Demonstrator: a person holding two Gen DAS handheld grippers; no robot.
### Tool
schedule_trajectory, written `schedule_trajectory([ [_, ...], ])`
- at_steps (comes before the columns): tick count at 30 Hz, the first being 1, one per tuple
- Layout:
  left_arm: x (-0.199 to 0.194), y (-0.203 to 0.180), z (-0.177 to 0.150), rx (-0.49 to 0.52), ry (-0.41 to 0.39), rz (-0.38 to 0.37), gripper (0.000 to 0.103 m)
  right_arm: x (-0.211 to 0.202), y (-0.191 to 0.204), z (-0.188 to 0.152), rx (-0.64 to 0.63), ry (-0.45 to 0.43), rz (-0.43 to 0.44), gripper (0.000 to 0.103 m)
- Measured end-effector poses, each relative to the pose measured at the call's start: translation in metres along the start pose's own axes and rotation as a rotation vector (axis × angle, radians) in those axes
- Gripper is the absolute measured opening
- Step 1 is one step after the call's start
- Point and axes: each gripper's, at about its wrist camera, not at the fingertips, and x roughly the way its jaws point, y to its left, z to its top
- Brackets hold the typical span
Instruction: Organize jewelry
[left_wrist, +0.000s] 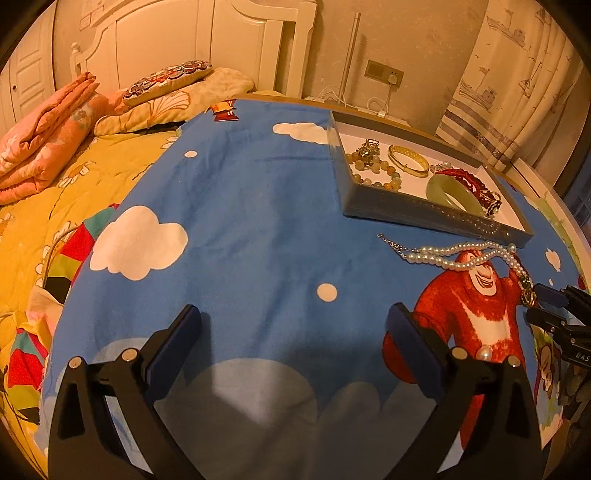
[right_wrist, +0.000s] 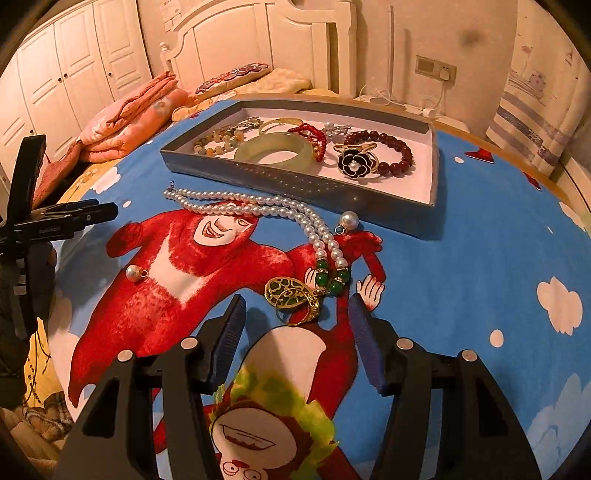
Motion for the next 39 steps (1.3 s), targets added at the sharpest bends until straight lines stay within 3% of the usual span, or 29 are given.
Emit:
schedule_trajectory([
  [20,0.001,-0.001,0.000,0.001,0.001,0.001,0.100,0.001,0.006,0.000,-0.039,-0.010,-0.016,0.041],
  [23,0.001,-0.001,0.000,0.001,0.001,0.002,0.100,0.000,0.006,0.000,-0.039,-0.011,-0.024,0.026],
  [32,0.001,-0.001,-0.003,0.013,-0.002,0.009,0.100,-0.008,0.009,-0.004,-0.043,-0.032,-0.030,0.026],
  [35,-0.003,-0.010,-0.003,0.054,-0.020,0.022,0.100,-0.011,0.004,-0.007,-0.022,-0.039,-0.026,0.026],
  [39,-0.006,-0.040,0.000,0.184,-0.048,0.028,0.100,-0.013,0.000,-0.008,0.002,-0.048,-0.021,0.026],
])
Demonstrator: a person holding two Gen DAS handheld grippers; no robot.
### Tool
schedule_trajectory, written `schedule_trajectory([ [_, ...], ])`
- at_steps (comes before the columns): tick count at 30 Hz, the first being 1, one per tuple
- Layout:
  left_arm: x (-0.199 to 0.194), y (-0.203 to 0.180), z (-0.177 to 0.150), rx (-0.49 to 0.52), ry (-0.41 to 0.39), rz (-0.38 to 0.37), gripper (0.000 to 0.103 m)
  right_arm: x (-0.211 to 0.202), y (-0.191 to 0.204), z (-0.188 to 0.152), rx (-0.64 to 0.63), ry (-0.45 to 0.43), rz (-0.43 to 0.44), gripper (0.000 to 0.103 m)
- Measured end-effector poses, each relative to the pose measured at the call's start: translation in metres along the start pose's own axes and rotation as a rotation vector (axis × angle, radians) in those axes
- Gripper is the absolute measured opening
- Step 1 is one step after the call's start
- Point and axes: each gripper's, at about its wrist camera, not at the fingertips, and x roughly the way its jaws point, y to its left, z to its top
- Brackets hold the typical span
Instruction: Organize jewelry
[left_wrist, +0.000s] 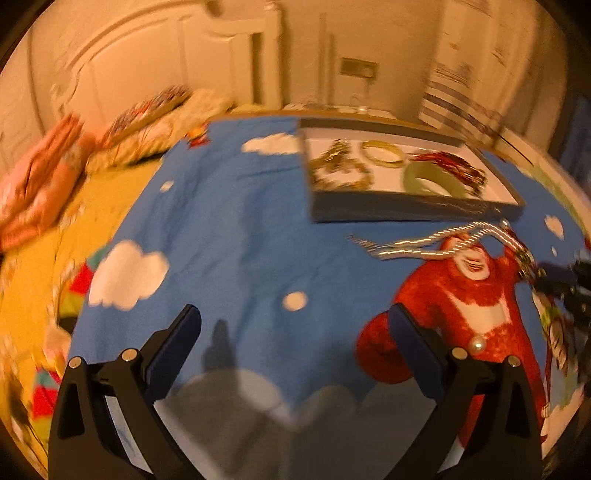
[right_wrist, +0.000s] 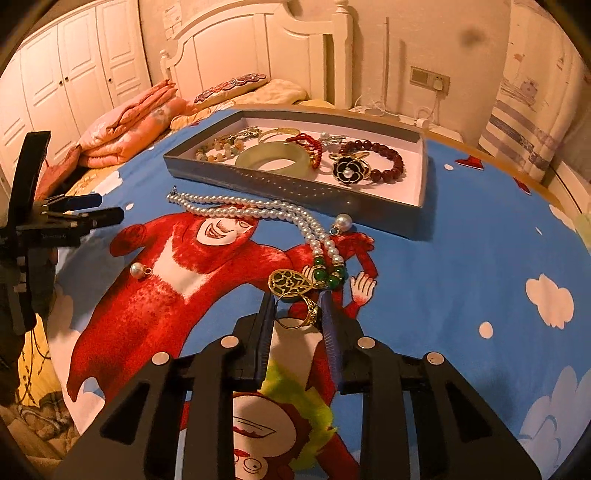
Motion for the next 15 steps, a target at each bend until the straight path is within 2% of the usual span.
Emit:
schedule_trajectory([
  [6,0.003,-0.042,0.026,0.190,-0.056,-0.101,0.099,-0.001,-0.002,-0.001,0.014,-0.008,0.009,0.026],
  [10,0.022,-0.070,0.044,0.336,0.000,-0.216,0.088,-0.003,-0.005,-0.001,0.029,-0.016,0.016,0.026],
  [12,0.032,-0.082,0.047,0.389,0.028,-0.247,0.086,-0.003,-0.006,-0.001,0.036,-0.019,0.017,0.026],
  [15,0.049,-0.090,0.049,0.413,0.065,-0.255,0.086,-0.004,-0.008,-0.001,0.042,-0.022,0.022,0.026],
])
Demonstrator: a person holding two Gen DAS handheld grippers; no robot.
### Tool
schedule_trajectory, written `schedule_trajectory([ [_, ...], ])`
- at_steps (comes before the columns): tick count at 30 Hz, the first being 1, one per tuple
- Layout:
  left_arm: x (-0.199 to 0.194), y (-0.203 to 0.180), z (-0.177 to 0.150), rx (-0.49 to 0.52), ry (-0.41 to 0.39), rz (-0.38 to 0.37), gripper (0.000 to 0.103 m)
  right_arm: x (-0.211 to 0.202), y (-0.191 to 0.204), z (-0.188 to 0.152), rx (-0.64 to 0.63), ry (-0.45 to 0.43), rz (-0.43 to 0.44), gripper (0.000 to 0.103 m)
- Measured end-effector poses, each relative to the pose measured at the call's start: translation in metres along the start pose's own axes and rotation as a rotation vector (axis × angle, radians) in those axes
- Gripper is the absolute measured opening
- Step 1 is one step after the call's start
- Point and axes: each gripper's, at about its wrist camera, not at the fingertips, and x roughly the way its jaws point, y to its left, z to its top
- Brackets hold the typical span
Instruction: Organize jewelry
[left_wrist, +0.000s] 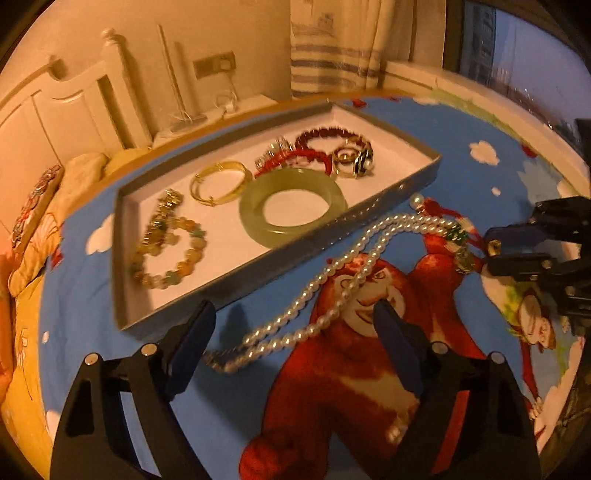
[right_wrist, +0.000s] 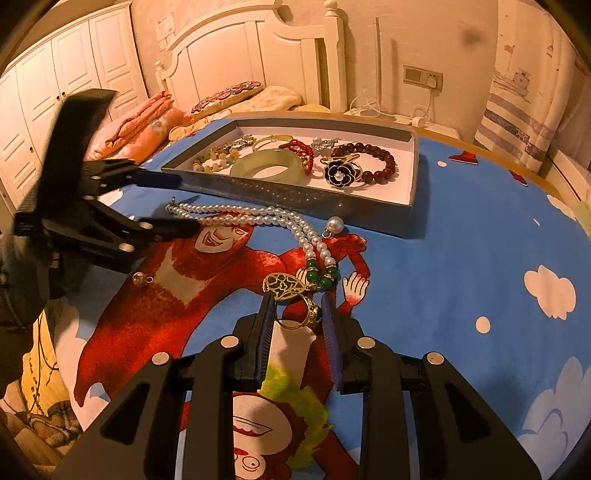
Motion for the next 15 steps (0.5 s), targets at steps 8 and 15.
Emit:
schedule_trajectory([
  [8,-0.009,0.008,-0.019,-0.064,-0.017,-0.013,0.014,0.001,-0.003,0.000,0.016,0.002,0.015,0.026],
  [15,-0.017,0.006,-0.027,-0.077,-0.014,-0.016,0.015,0.001,-0.002,-0.001,0.007,0.007,0.011,0.026],
])
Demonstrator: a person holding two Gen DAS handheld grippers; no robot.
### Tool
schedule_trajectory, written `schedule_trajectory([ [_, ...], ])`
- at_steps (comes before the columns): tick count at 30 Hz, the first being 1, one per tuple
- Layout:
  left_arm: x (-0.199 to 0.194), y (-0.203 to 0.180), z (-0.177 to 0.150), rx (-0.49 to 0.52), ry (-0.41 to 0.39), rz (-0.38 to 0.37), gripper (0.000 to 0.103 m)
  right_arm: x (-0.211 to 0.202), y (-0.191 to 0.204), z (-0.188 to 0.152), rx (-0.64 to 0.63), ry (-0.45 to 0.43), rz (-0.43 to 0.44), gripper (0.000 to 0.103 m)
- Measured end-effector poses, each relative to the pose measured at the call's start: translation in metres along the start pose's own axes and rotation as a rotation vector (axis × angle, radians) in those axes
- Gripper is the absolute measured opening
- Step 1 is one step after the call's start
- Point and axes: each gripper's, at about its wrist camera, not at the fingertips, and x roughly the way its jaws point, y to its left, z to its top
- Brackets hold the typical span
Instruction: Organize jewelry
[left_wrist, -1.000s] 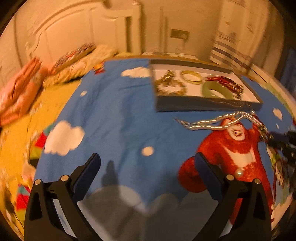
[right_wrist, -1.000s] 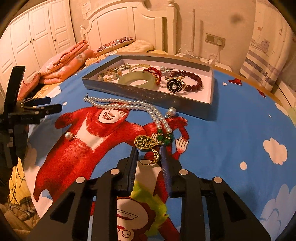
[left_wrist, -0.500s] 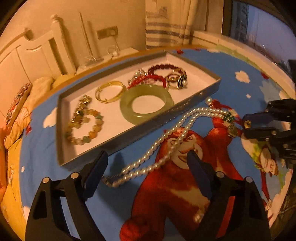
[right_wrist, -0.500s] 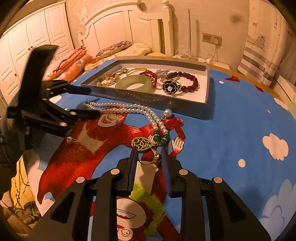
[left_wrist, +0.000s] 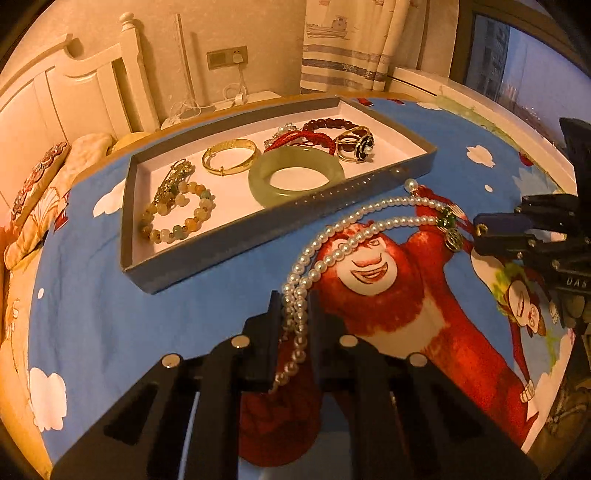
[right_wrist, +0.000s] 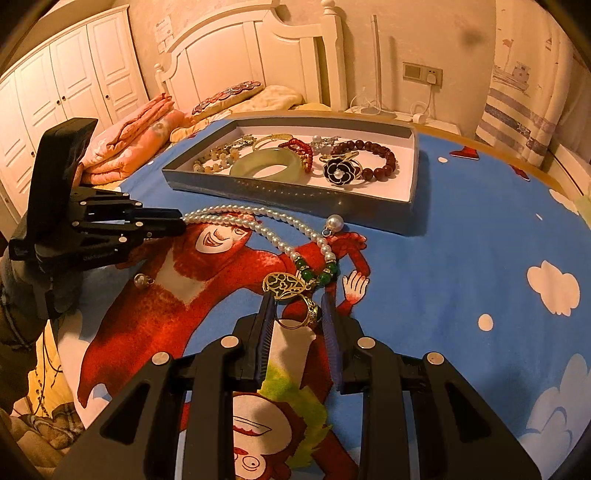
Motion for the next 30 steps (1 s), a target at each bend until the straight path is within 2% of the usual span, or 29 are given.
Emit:
schedule_trajectory([
  [2,0.002,-0.001,0.002,0.003,0.003,0.017,0.022,0.000,0.001,0.000,-0.004,0.001,-0.005,0.026],
  [3,0.004,-0.002,0.005,0.004,0.003,0.036,0.036,0.000,0.001,0.000,-0.004,0.002,-0.006,0.026],
  [4,0.005,-0.001,0.005,-0.002,-0.002,0.086,0.055,0.000,0.001,0.000,-0.004,0.002,-0.004,0.026],
  [5,0.006,0.000,0.006,-0.012,-0.002,0.109,0.060,0.000,0.002,0.000,-0.003,0.004,-0.005,0.026],
  [8,0.006,0.010,0.005,-0.052,0.002,0.069,0.060,0.002,0.001,0.000,-0.003,0.008,-0.002,0.026],
  [11,0.006,0.009,0.004,-0.049,0.001,0.070,0.060,0.002,0.002,-0.001,-0.005,0.014,-0.003,0.026],
  [19,0.003,0.000,0.002,-0.003,-0.011,0.058,0.041,0.002,0.001,0.000,-0.006,0.014,-0.003,0.026],
  [21,0.004,-0.004,0.003,0.004,-0.012,0.060,0.039,0.003,0.002,0.000,-0.005,0.015,-0.003,0.026],
  [30,0.004,-0.006,0.003,0.009,-0.014,0.058,0.036,0.003,0.002,0.000,-0.005,0.015,-0.003,0.026],
])
